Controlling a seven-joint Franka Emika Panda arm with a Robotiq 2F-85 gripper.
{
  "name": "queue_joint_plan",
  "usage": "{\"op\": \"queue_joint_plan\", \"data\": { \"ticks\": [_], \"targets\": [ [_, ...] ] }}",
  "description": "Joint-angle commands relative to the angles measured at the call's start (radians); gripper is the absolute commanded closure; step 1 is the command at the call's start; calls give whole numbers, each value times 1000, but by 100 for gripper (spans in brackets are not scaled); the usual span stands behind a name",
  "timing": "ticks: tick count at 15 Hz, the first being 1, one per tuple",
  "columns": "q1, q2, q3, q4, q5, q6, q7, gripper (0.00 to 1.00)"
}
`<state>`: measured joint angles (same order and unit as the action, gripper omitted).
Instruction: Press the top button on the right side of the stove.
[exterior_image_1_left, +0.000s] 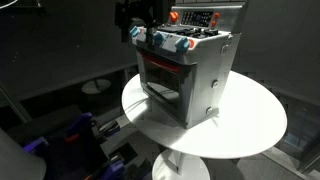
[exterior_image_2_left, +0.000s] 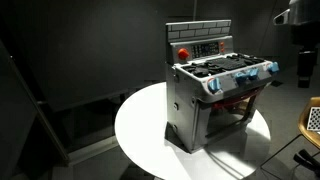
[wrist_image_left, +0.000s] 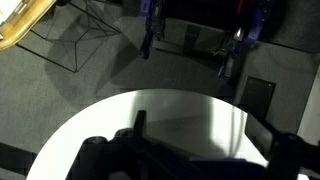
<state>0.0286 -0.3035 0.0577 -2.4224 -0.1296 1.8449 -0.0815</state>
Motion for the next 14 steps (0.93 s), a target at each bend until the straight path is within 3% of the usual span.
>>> {"op": "queue_joint_plan", "data": {
  "ticks": [1, 14],
  "targets": [
    [8, 0, -7, 1, -2, -1, 2, 0],
    [9, 1, -7, 95, 24, 83, 30, 0]
  ]
}}
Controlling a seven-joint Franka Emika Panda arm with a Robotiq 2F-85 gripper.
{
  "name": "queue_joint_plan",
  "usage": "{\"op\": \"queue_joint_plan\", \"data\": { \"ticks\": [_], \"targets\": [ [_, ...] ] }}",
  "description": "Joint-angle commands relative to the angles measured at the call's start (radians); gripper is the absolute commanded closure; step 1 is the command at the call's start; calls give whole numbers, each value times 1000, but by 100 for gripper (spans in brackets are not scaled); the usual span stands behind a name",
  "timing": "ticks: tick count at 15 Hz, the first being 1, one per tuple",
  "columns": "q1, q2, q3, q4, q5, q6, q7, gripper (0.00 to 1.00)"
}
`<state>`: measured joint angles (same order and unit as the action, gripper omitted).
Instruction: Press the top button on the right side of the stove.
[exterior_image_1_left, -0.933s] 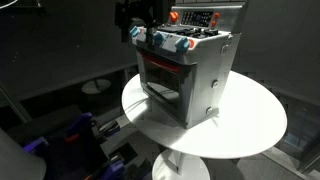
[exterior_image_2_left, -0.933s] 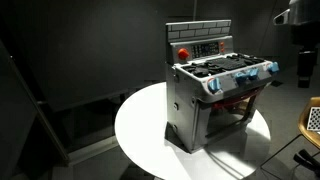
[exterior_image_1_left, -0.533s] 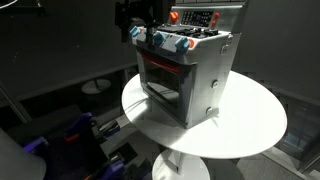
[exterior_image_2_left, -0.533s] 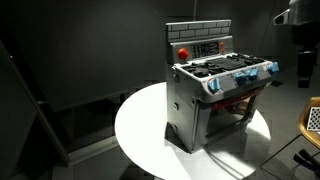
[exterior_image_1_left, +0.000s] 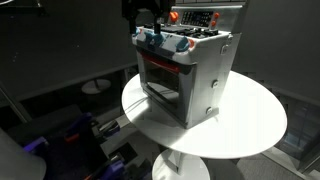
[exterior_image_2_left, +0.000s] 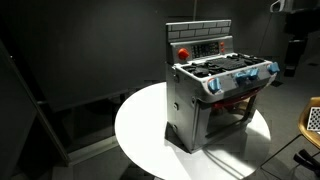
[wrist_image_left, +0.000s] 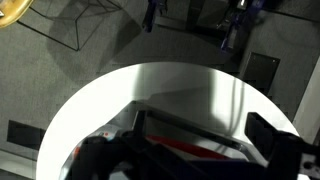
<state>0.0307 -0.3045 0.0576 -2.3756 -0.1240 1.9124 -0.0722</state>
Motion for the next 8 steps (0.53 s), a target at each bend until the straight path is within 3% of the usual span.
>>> {"op": "queue_joint_plan", "data": {
  "ticks": [1, 8],
  "targets": [
    [5, 6, -7, 64, 19, 29, 29, 0],
    [-21, 53, -5, 159, -4, 195, 152, 0]
  ]
}}
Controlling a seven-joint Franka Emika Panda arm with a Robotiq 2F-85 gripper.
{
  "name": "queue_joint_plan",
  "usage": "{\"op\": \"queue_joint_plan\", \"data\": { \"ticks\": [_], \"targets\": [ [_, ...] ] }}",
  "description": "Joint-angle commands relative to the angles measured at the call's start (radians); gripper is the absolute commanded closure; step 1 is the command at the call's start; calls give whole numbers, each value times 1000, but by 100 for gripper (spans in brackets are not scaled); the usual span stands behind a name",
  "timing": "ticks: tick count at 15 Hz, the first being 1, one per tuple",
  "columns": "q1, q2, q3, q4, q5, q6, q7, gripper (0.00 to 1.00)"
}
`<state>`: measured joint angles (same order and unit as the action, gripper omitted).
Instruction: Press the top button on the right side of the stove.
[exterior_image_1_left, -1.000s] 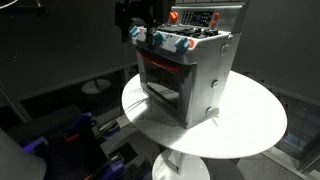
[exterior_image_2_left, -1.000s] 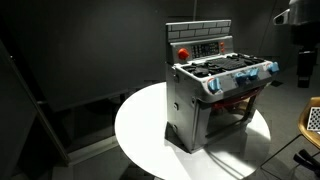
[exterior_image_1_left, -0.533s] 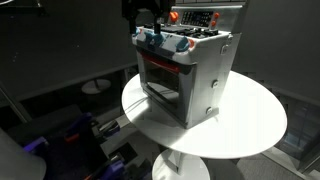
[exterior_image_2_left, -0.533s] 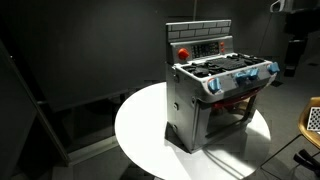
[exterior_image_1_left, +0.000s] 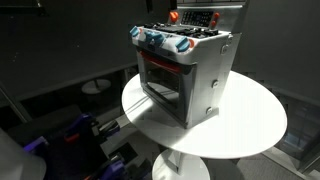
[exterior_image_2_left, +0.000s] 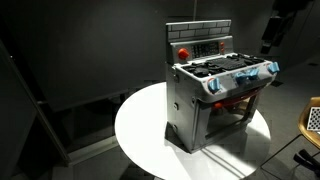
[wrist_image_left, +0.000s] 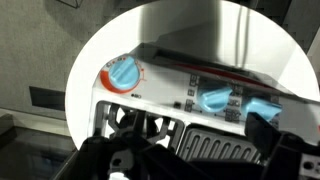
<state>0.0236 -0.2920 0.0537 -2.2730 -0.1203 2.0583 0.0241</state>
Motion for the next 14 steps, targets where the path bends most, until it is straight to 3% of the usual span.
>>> {"op": "queue_joint_plan", "data": {
  "ticks": [1, 7, 14],
  "targets": [
    [-18, 50, -2, 66, -13, 74, 70, 0],
    [-58, 137, -8, 118, -73, 228, 165, 0],
    [-80, 274, -31, 215, -174, 316, 287, 0]
  ]
}}
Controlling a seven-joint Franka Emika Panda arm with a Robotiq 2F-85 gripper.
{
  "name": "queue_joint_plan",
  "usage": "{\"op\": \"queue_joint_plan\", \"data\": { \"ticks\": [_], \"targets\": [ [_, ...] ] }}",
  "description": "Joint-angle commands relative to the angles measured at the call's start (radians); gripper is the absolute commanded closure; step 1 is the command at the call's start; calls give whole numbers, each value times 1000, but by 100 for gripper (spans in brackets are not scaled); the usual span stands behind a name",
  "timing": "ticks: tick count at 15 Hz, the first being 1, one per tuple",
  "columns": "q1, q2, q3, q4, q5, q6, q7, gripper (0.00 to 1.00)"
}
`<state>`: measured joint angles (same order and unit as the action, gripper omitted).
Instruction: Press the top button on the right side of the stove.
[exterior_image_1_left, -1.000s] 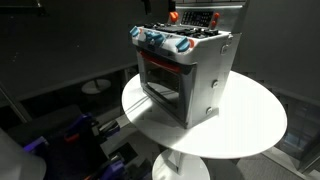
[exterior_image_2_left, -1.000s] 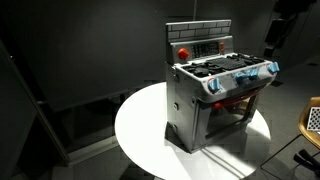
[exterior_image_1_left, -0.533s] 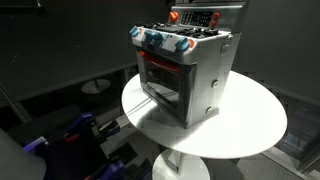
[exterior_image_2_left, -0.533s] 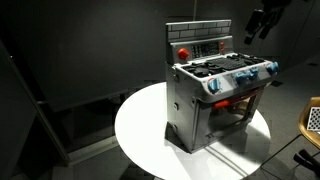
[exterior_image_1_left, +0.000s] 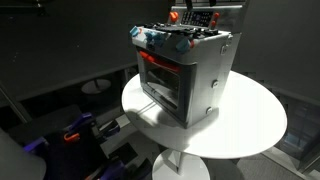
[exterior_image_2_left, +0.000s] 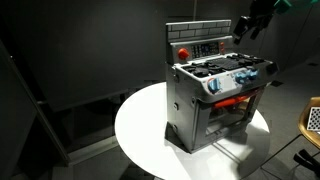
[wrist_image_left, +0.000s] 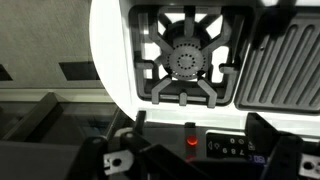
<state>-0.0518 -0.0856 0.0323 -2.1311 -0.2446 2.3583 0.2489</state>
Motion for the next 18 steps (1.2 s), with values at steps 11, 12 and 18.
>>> {"op": "queue_joint_plan", "data": {
  "ticks": [11, 12, 18],
  "targets": [
    [29, 234, -69, 246, -136, 22, 198, 0],
    [32, 245, -75, 259, -138, 21, 201, 0],
    [53, 297, -106, 313, -132, 17, 210, 0]
  ]
}}
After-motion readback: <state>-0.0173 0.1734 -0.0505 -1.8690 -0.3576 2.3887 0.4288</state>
